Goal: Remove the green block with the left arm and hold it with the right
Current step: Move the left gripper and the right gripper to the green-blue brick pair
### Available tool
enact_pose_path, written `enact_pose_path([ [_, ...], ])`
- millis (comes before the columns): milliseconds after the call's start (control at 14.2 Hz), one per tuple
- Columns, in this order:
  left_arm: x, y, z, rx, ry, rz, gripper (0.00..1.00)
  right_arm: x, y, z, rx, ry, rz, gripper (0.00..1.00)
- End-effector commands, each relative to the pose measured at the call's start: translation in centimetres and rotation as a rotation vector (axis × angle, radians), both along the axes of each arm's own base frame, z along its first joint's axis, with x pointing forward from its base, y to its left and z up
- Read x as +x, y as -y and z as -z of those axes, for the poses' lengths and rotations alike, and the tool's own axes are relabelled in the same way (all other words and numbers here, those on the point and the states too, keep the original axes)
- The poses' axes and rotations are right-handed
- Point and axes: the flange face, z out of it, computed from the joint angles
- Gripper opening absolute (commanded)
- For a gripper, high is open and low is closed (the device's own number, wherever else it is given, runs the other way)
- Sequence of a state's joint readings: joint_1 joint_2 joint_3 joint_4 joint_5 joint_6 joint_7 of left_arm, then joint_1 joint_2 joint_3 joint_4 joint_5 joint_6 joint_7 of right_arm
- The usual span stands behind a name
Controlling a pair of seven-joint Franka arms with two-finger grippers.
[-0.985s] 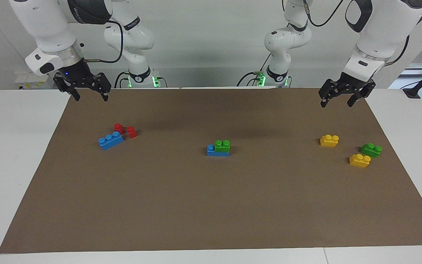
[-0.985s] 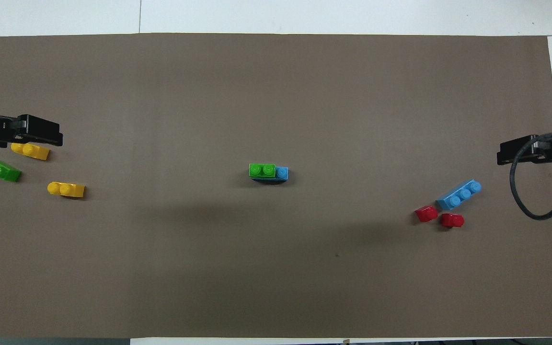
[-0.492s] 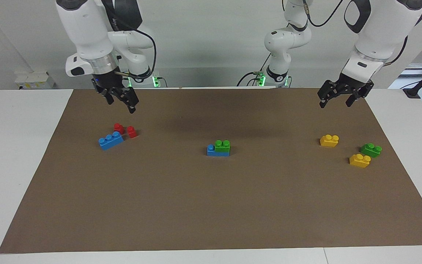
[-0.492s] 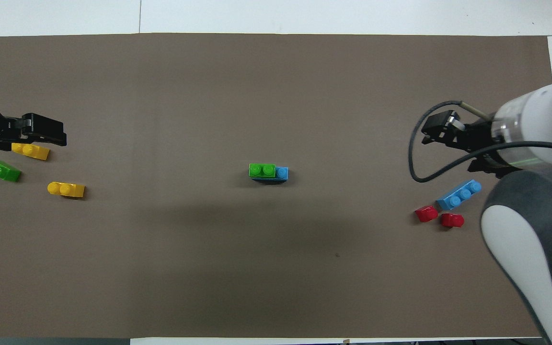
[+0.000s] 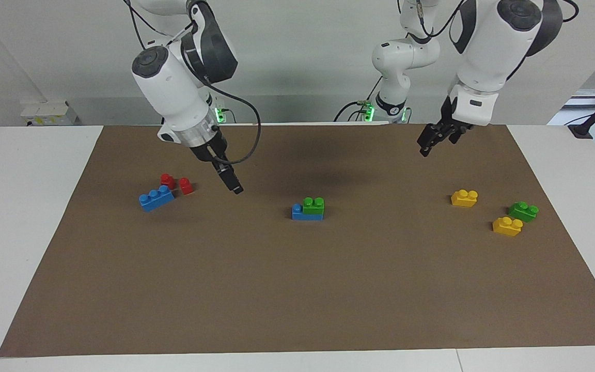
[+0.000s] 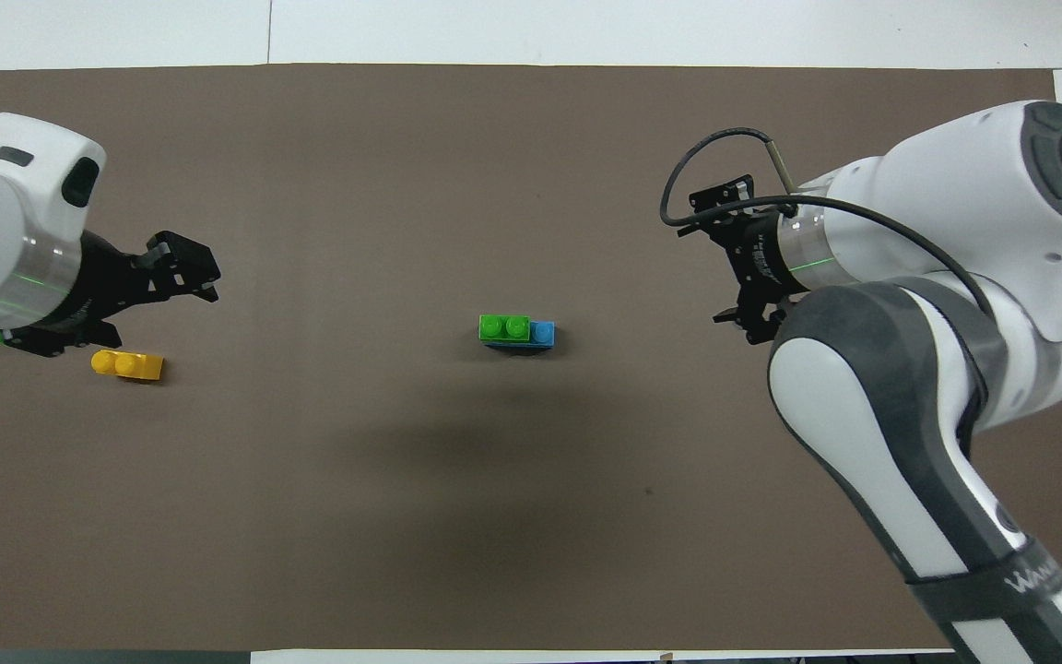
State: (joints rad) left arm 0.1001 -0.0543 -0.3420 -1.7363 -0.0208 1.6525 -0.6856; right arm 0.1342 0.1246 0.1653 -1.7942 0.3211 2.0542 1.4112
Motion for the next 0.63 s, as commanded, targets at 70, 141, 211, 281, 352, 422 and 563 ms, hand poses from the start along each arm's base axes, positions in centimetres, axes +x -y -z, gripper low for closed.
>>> enact_pose_path([
  [70, -3.7, 3.2, 1.8, 0.003, 0.042, -0.29, 1.0, 0.8, -2.8, 4.0, 0.126, -0.088, 0.245, 0.99],
  [141, -4.4, 4.4, 2.3, 0.002, 0.05, -0.358, 1.0, 0.8, -2.8, 4.9, 0.126, -0.103, 0.27, 0.99],
  [211, -5.0, 5.7, 2.9, -0.003, 0.063, -0.437, 1.0, 0.6, -3.3, 6.0, 0.139, -0.114, 0.284, 0.99],
  [281, -5.4, 7.2, 3.4, -0.015, 0.077, -0.524, 1.0, -0.1, -4.1, 7.3, 0.153, -0.123, 0.293, 0.99],
  [352, -5.9, 8.6, 4.2, -0.023, 0.081, -0.618, 1.0, -0.4, -5.0, 9.0, 0.157, -0.137, 0.298, 0.99],
  [422, -6.3, 9.9, 4.9, -0.037, 0.09, -0.696, 1.0, -0.7, -6.4, 10.5, 0.149, -0.154, 0.284, 0.99],
  [563, -6.5, 12.9, 7.0, -0.072, 0.09, -0.845, 1.0, -0.8, -7.7, 12.6, 0.141, -0.154, 0.277, 0.99],
])
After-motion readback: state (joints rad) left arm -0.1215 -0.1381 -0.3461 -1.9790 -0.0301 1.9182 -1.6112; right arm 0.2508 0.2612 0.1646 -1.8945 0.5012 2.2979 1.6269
